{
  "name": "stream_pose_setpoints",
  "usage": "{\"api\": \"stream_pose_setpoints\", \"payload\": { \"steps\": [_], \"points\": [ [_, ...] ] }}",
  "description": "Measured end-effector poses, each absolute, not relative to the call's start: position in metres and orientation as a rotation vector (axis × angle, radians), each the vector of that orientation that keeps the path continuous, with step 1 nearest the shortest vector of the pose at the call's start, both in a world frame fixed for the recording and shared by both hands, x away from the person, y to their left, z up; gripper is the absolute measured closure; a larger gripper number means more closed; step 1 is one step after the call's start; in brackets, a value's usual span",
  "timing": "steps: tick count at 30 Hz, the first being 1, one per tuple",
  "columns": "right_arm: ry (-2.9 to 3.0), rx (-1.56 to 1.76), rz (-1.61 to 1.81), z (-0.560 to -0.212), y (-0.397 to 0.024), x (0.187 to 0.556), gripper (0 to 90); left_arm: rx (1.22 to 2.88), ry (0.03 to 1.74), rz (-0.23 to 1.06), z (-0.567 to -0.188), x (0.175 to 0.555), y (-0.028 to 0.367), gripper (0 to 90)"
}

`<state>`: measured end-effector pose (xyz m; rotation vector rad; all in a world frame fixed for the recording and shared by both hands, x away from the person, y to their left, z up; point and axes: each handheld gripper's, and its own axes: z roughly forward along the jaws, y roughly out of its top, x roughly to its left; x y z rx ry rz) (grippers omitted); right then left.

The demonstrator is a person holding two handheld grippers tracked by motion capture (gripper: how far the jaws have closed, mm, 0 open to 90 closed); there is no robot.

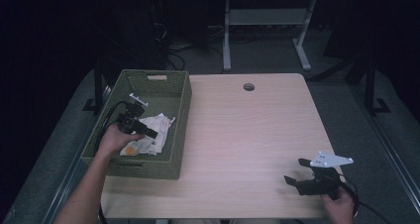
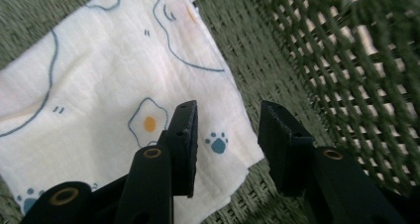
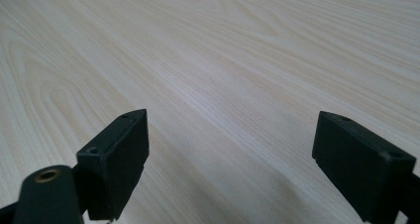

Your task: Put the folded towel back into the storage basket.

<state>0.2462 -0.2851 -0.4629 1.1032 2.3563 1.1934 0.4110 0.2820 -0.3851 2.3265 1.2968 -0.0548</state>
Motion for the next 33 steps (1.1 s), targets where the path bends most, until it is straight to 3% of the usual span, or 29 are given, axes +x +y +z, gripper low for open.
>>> {"api": "stream_pose_setpoints", "payload": {
  "steps": [16,33],
  "points": [
    [2.372,1.079,1.205,-0.463,-0.282,0.249,14.0,2.058,1.250,-0.003,-0.358,0.388,0.289,53.1],
    [2.392,1.083,1.169,-0.467,-0.284,0.252,14.0,1.935,1.235,0.014,-0.348,0.367,0.287,49.1]
  ]
}}
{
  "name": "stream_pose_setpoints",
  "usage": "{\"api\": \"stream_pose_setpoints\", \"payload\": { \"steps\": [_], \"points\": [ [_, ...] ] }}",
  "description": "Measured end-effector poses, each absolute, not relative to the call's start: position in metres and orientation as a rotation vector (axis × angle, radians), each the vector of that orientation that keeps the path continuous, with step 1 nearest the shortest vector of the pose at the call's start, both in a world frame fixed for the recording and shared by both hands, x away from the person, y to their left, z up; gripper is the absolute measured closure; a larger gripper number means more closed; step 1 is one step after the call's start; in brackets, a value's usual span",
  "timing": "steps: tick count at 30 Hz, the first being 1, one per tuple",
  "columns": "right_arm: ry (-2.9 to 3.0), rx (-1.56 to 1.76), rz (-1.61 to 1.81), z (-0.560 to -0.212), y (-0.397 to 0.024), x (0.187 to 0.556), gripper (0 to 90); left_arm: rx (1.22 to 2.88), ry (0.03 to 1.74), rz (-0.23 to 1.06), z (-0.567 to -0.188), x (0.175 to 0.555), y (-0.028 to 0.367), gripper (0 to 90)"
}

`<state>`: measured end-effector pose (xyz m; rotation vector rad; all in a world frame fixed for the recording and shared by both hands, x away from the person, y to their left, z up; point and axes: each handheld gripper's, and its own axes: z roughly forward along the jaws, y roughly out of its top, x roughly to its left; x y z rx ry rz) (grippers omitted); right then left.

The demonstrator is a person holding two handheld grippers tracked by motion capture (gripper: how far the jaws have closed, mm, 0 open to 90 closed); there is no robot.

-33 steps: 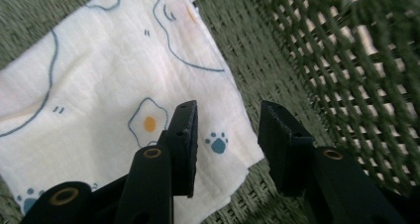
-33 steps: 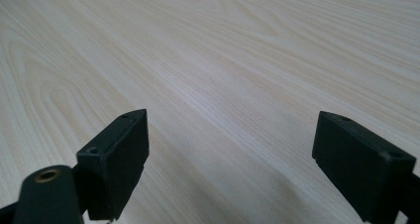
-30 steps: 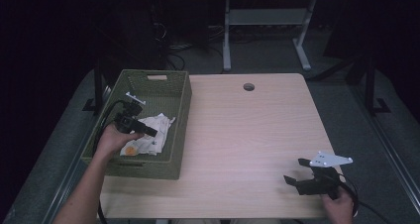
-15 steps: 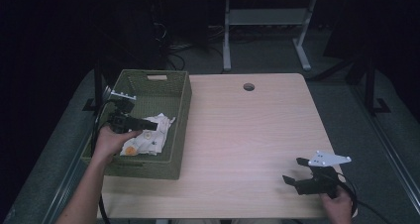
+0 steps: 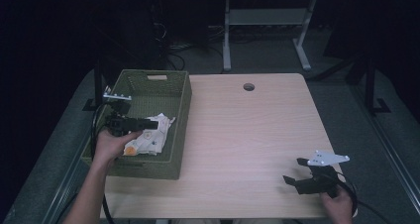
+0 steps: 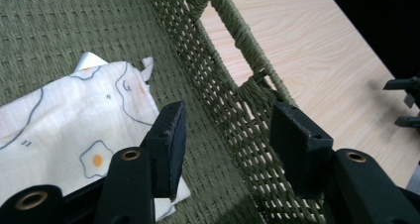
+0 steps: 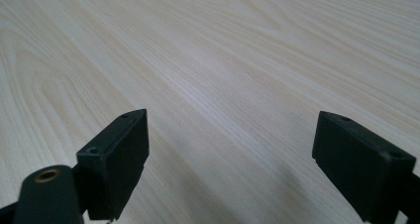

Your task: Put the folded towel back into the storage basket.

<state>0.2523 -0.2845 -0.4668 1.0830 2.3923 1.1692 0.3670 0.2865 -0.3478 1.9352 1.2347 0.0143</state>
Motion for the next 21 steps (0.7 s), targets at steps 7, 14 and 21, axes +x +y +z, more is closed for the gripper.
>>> {"api": "stream_pose_setpoints", "payload": {
  "steps": [7,14,21],
  "points": [
    [2.385,1.102,1.173,-0.467,-0.288,0.253,14.0,1.908,1.241,0.018,-0.348,0.361,0.285,47.8],
    [2.377,1.100,1.183,-0.466,-0.288,0.254,14.0,1.890,1.232,0.033,-0.346,0.356,0.277,44.5],
    [2.383,1.100,1.179,-0.466,-0.288,0.254,14.0,1.884,1.220,0.040,-0.340,0.352,0.270,42.2]
  ]
}}
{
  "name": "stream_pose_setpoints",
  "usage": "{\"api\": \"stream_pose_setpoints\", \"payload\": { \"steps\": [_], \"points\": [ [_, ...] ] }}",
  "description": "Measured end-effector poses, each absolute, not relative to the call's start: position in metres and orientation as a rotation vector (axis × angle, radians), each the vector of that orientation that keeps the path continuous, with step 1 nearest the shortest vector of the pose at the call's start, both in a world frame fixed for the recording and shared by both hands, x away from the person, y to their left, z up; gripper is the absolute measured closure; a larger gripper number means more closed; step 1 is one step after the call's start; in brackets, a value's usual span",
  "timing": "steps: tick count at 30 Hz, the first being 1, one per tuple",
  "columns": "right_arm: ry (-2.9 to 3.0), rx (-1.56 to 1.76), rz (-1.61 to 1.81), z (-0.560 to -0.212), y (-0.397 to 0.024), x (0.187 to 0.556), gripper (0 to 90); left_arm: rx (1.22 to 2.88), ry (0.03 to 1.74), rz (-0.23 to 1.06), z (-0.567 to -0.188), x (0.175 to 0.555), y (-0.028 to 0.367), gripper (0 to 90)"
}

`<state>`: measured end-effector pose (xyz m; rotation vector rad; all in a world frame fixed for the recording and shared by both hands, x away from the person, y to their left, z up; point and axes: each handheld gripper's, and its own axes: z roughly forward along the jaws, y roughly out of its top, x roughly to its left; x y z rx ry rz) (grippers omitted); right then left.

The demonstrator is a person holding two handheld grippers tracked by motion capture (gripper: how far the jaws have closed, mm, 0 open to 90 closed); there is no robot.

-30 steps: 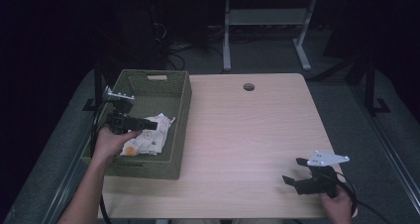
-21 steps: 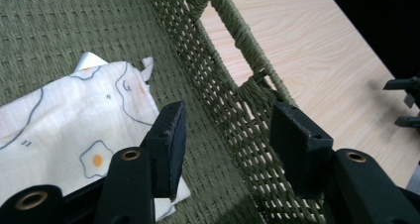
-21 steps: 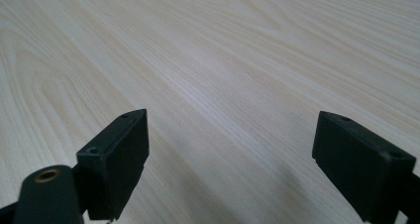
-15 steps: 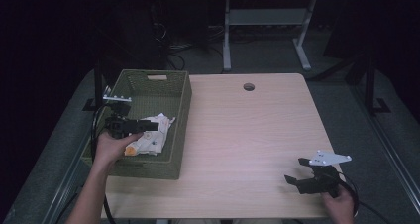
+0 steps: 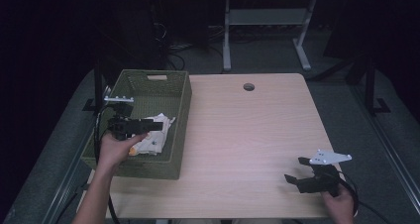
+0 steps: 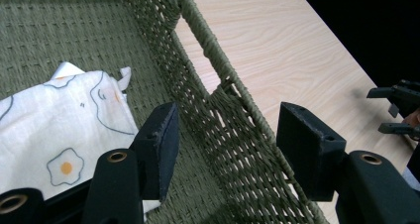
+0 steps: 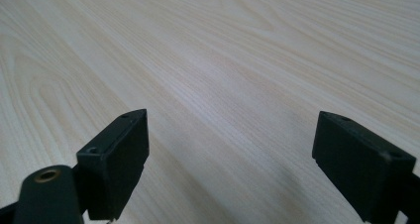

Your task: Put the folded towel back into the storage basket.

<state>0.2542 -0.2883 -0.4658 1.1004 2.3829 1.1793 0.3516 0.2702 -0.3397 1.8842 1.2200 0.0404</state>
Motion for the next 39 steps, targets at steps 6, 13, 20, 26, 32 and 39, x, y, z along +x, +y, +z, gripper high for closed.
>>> {"api": "stream_pose_setpoints", "payload": {
  "steps": [6,13,20,26,32,39],
  "points": [
    [2.368,1.108,1.185,-0.465,-0.291,0.253,14.1,1.869,1.193,0.038,-0.335,0.347,0.266,41.0],
    [2.367,1.112,1.176,-0.465,-0.291,0.253,14.0,1.870,1.159,0.032,-0.330,0.343,0.260,40.8],
    [2.366,1.113,1.172,-0.465,-0.290,0.253,14.0,1.872,1.124,0.025,-0.327,0.341,0.248,40.9],
    [2.367,1.115,1.176,-0.465,-0.290,0.252,14.0,1.877,1.104,0.018,-0.326,0.342,0.240,40.9],
    [2.366,1.115,1.181,-0.465,-0.291,0.253,14.0,1.880,1.092,0.015,-0.325,0.344,0.232,40.9],
    [2.366,1.109,1.182,-0.465,-0.291,0.253,14.0,1.881,1.074,0.009,-0.324,0.342,0.222,40.4]
  ]
}}
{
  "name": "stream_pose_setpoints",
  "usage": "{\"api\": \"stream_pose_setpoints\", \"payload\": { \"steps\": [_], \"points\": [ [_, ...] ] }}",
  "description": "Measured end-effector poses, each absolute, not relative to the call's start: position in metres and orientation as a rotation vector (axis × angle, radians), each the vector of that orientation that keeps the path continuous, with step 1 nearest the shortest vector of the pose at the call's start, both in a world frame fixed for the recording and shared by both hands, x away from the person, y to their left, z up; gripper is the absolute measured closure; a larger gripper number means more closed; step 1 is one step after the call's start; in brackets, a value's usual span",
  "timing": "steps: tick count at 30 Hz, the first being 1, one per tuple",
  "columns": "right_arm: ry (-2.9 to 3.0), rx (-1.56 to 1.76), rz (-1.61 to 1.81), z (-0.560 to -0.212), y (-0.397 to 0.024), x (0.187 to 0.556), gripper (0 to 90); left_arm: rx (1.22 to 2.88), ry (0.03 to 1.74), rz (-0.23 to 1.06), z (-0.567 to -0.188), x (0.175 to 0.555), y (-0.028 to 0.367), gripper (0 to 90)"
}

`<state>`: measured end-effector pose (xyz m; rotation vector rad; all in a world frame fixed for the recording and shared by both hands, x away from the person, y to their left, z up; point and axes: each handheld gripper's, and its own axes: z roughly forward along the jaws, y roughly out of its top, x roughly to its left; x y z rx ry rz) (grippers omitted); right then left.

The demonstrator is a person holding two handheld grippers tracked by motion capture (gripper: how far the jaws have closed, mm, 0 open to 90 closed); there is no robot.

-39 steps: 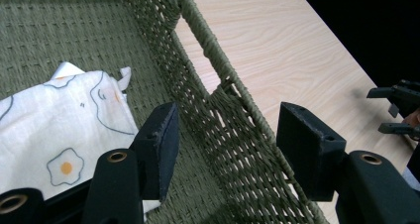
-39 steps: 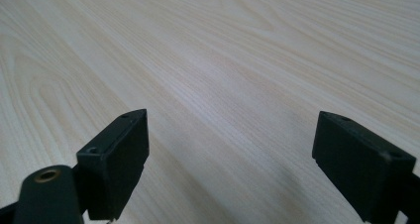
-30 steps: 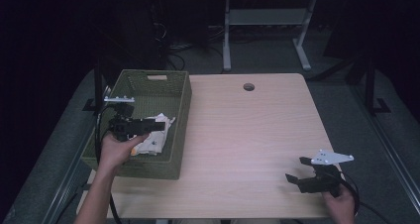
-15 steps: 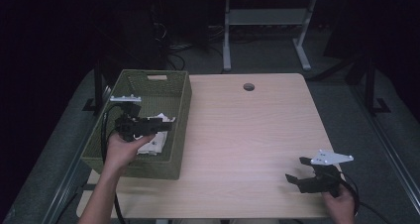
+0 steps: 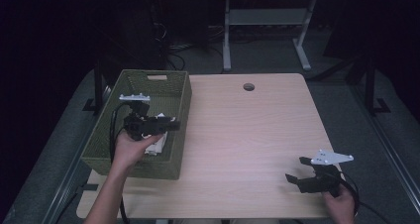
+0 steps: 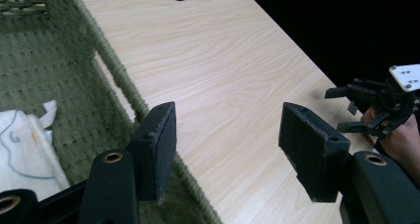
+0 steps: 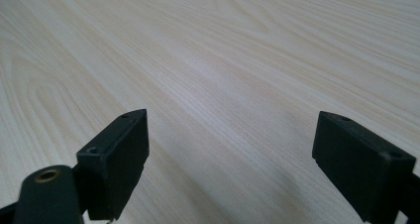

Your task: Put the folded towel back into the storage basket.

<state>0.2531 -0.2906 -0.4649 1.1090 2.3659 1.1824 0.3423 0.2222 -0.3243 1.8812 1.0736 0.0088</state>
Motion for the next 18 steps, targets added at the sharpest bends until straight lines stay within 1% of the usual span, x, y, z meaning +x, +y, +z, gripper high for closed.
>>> {"api": "stream_pose_setpoints", "payload": {
  "steps": [18],
  "points": [
    [2.346,1.090,1.201,-0.462,-0.291,0.248,14.0,1.890,1.018,0.013,-0.324,0.324,0.188,39.5]
  ]
}}
